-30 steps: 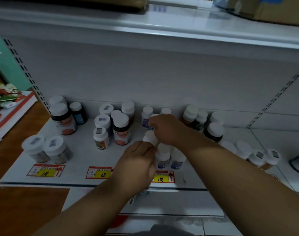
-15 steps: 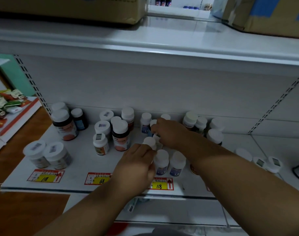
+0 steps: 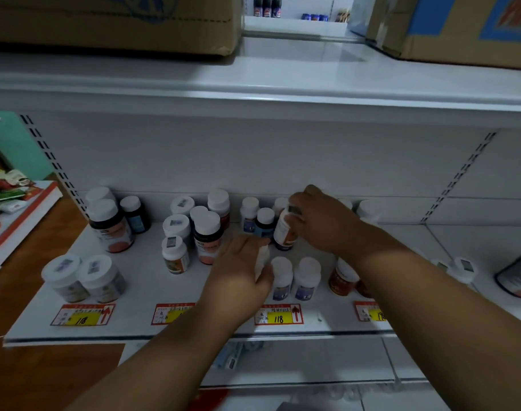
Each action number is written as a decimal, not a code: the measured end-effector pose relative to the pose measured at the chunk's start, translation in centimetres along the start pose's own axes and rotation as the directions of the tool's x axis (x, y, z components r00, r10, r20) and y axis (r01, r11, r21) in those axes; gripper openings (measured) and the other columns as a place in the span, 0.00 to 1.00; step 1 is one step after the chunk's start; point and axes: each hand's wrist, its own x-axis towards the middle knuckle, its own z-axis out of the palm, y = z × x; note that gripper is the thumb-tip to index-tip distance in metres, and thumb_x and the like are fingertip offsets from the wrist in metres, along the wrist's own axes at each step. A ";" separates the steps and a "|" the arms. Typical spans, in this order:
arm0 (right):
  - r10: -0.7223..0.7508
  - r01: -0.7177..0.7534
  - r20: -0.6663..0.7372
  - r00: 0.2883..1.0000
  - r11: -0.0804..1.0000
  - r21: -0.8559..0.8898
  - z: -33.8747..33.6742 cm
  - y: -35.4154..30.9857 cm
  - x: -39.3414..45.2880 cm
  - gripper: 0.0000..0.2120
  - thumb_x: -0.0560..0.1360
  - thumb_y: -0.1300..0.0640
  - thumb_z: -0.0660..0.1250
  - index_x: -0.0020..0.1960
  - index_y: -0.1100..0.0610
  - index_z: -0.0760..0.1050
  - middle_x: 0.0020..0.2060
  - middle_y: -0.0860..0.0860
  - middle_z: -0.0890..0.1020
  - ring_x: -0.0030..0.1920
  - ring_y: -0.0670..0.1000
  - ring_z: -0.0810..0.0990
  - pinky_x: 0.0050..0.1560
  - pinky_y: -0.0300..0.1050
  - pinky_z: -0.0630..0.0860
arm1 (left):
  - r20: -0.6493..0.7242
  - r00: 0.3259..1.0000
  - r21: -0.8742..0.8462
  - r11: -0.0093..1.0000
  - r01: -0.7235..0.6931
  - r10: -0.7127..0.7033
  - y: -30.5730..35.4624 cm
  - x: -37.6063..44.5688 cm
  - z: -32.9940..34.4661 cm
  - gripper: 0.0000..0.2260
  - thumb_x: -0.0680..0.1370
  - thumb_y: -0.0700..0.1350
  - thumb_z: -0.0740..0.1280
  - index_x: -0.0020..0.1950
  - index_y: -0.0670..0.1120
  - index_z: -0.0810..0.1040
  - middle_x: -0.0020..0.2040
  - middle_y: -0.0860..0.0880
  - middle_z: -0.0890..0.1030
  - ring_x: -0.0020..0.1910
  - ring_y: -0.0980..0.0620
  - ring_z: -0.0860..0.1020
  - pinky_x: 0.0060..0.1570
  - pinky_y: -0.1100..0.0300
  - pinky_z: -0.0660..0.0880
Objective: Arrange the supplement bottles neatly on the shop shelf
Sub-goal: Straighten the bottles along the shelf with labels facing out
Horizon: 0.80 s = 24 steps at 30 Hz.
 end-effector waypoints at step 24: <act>0.470 -0.390 -0.180 0.864 0.852 0.350 -11.7 19.0 -17.4 0.14 0.75 0.46 0.68 0.60 0.45 0.75 0.46 0.37 0.76 0.41 0.33 0.74 0.38 0.27 0.66 | 0.015 0.991 -0.138 0.982 -0.130 0.133 21.1 4.6 14.3 0.15 0.72 0.48 0.70 0.57 0.47 0.77 0.51 0.51 0.75 0.51 0.54 0.72 0.48 0.69 0.61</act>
